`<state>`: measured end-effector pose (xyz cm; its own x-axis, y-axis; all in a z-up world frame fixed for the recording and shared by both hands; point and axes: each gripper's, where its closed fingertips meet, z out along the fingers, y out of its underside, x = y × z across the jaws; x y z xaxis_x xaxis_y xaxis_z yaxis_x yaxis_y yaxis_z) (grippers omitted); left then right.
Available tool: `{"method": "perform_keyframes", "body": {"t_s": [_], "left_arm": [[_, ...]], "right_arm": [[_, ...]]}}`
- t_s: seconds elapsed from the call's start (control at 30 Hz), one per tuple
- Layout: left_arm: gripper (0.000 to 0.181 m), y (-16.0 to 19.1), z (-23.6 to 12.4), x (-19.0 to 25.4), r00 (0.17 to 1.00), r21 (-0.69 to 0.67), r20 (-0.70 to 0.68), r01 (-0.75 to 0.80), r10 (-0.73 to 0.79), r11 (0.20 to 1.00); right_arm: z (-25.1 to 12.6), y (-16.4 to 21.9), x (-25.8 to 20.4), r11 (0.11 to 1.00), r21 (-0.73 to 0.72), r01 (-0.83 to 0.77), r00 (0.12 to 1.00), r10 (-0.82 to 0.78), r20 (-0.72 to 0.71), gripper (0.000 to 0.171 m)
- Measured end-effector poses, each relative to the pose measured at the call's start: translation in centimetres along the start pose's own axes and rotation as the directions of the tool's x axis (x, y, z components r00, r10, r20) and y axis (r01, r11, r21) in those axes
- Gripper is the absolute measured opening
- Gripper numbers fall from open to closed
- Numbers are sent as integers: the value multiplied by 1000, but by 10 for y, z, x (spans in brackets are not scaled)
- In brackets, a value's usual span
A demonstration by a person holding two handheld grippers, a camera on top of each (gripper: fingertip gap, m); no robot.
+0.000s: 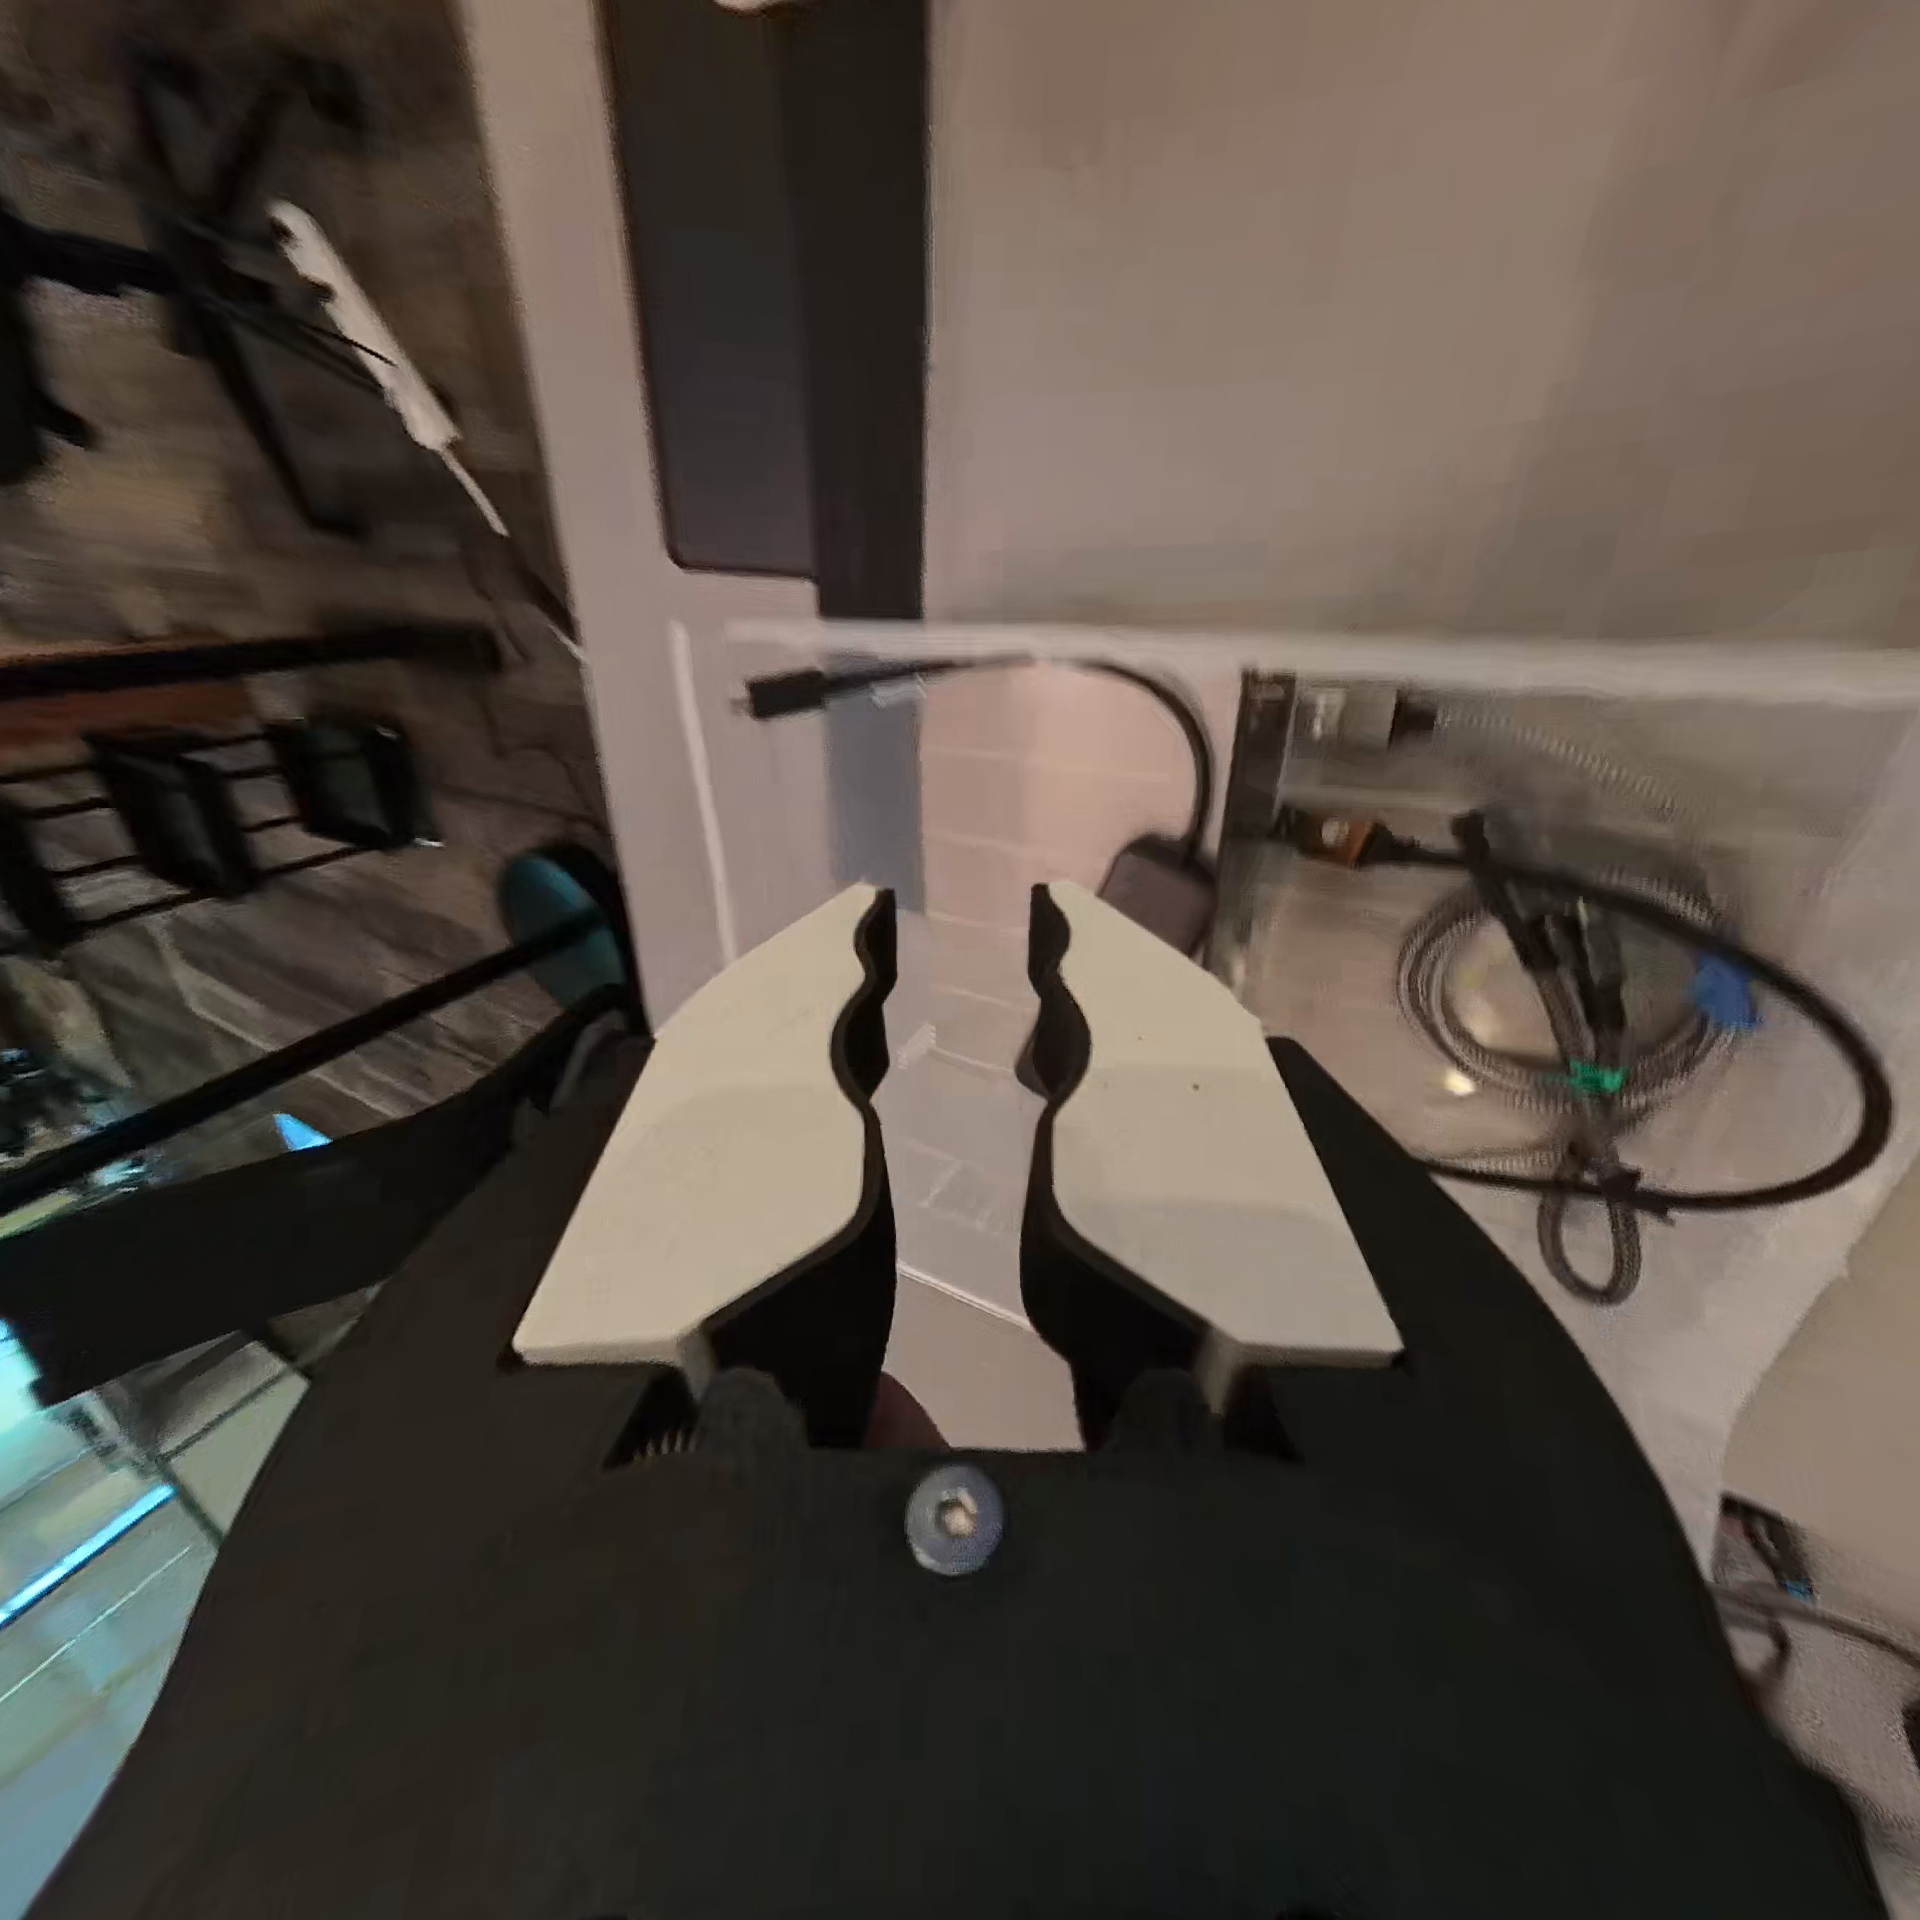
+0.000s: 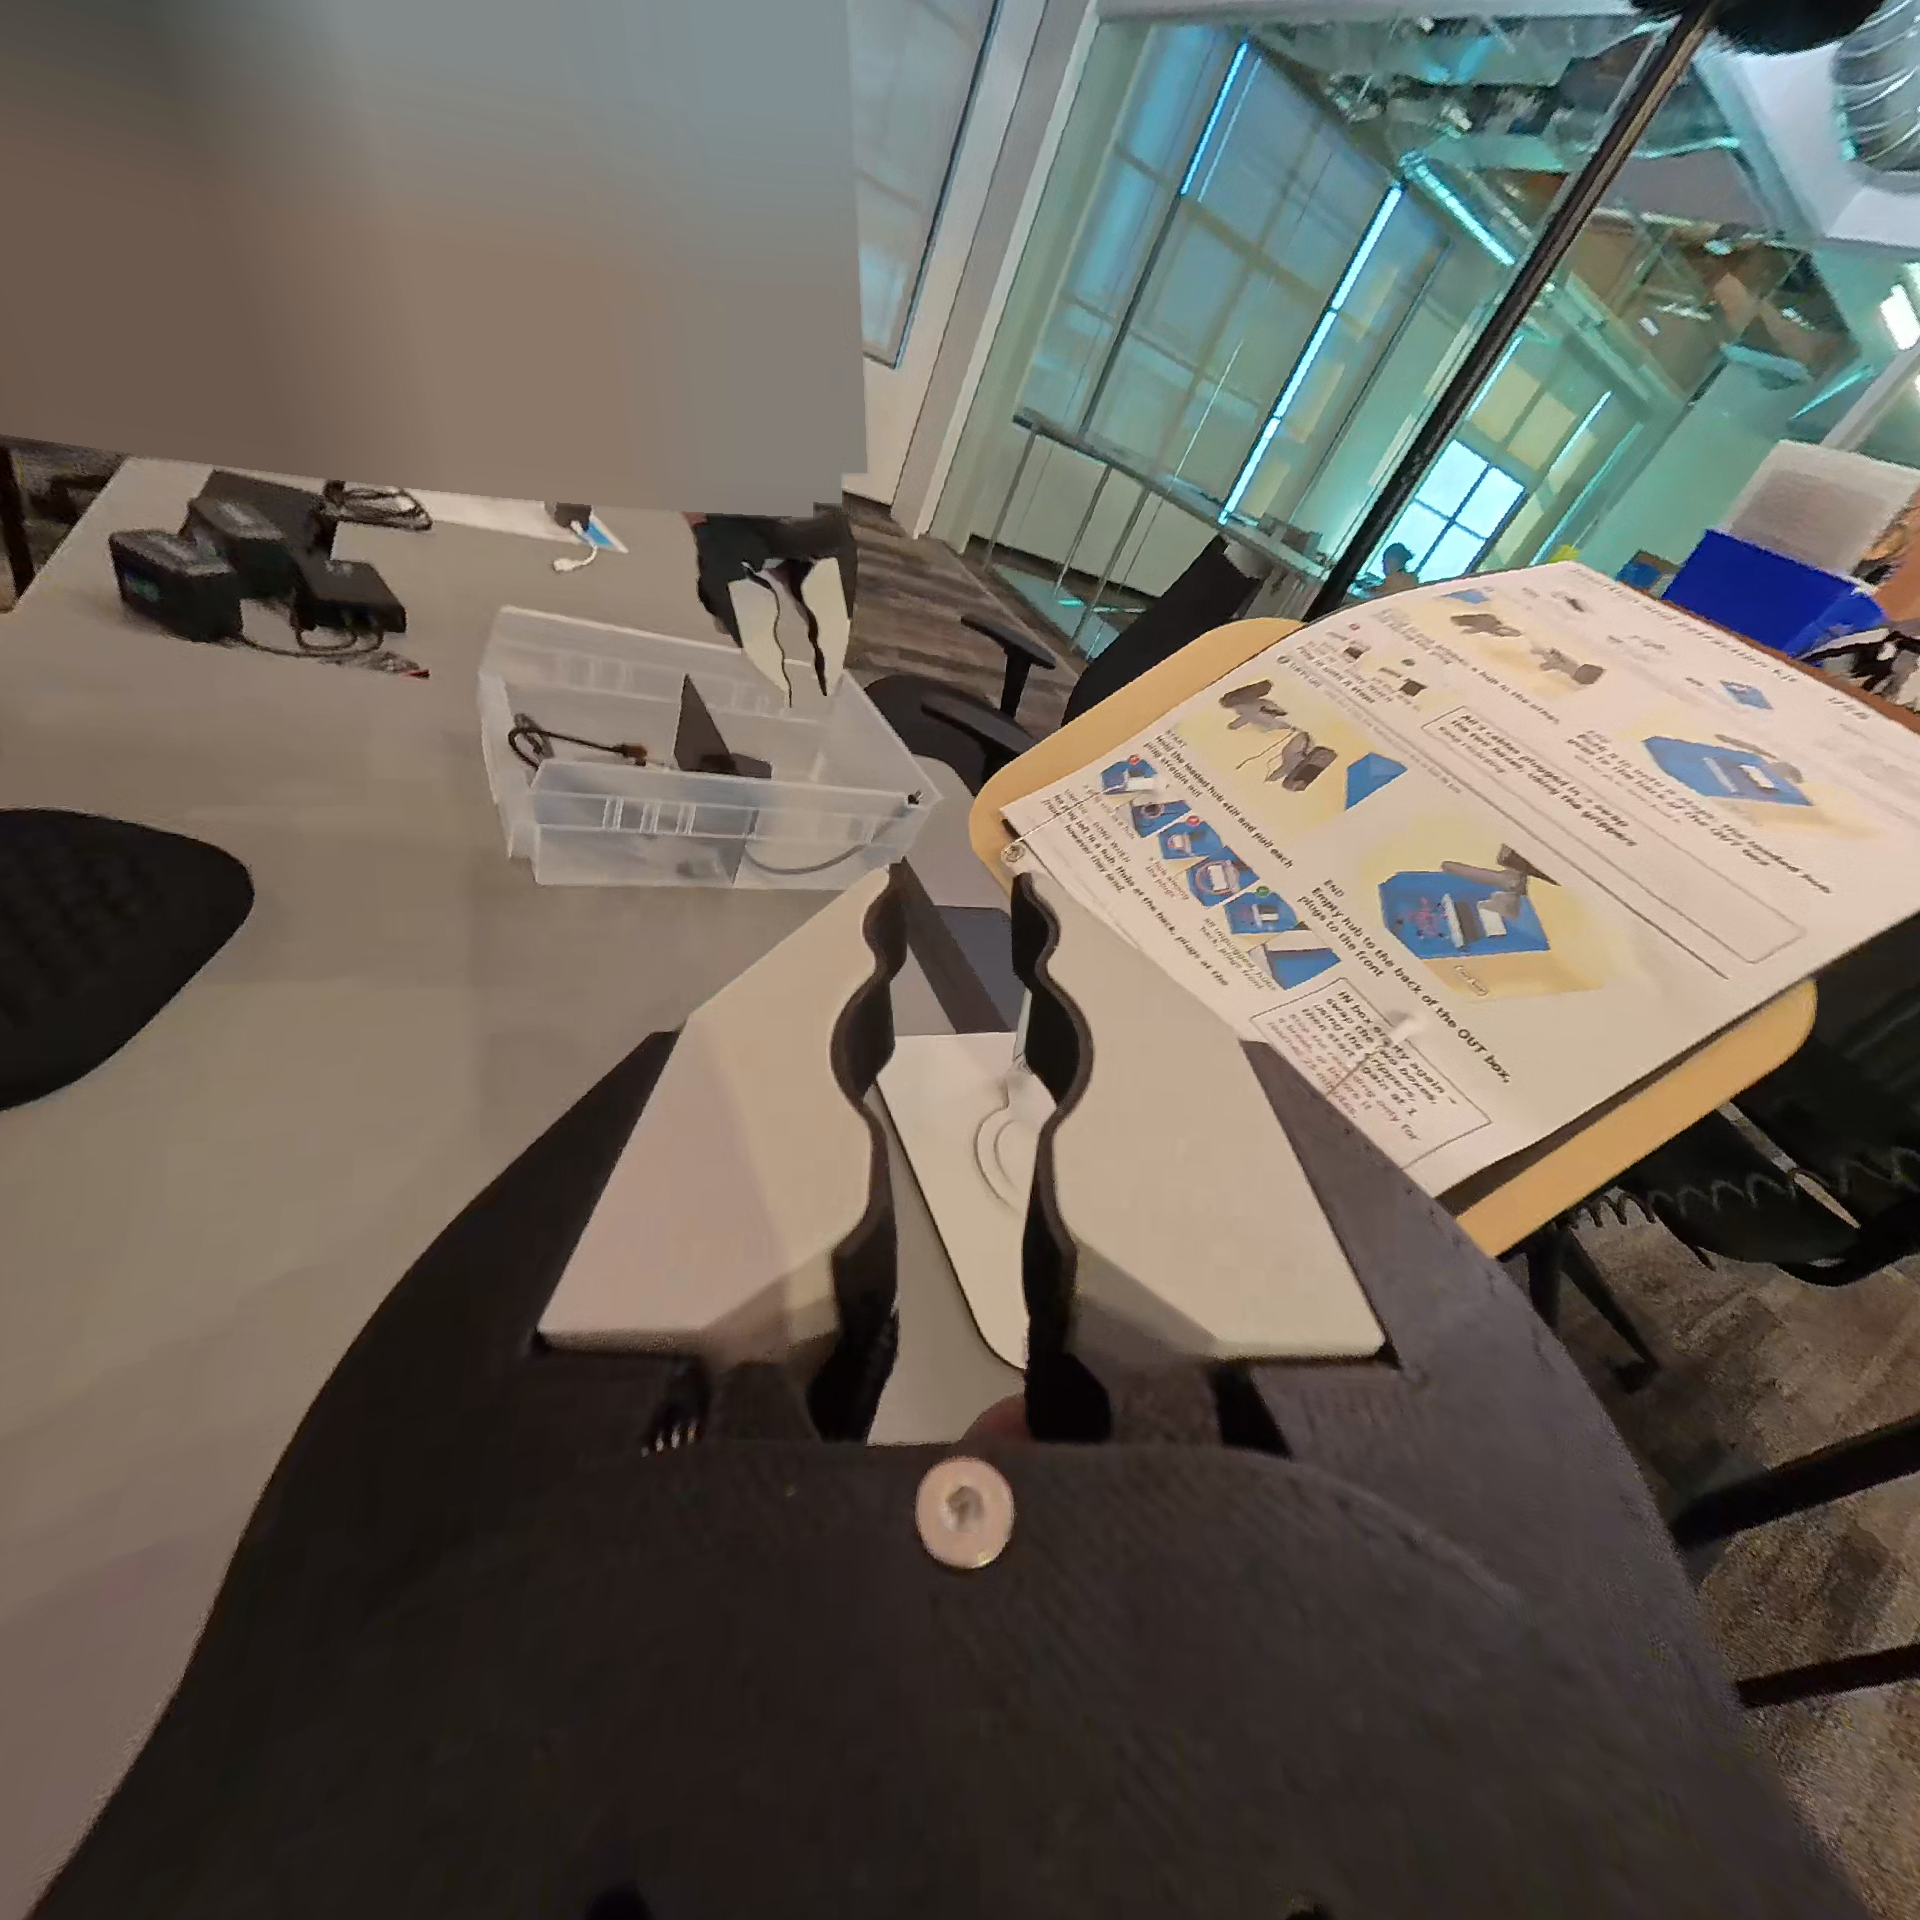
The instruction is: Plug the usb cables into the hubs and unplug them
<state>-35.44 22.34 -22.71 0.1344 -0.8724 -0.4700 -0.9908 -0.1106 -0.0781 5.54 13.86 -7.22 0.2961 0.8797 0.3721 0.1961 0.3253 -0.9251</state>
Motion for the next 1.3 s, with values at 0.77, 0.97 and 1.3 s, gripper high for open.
{"method": "perform_keyframes", "body": {"t_s": [0.77, 0.97, 1.3], "left_arm": [[46, 130, 124, 61, 873, -319, -480, -268, 89, 909], [45, 126, 125, 47, 930, -302, -334, -259, 153, 917], [44, 115, 85, -1, 995, -247, 61, -63, 80, 967]], "right_arm": [[18, 42, -11, 996, -77, -36, 990, 46, 132, 20], [12, 36, -10, 998, -53, -31, 992, 38, 122, 20], [3, 26, -8, 999, -35, -13, 994, 16, 104, 21]]}}
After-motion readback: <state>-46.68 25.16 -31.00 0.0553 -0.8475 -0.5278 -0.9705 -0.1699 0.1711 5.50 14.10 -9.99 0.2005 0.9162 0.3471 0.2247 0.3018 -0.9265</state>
